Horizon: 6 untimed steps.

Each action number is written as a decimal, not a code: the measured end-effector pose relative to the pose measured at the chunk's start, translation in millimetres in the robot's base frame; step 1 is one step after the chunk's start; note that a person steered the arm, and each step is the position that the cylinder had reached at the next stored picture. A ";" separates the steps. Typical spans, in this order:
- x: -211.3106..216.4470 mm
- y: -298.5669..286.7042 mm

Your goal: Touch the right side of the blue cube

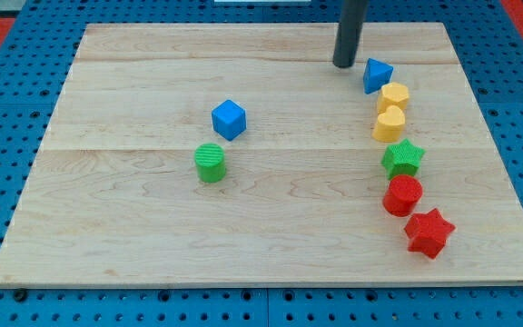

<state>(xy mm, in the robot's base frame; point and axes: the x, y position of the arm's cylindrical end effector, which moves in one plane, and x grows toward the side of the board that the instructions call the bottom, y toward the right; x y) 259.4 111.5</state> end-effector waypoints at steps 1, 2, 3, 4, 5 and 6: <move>-44.5 3.9; -47.0 -17.9; -13.9 -23.5; 17.8 -24.0; 86.1 -40.3; 160.6 -69.4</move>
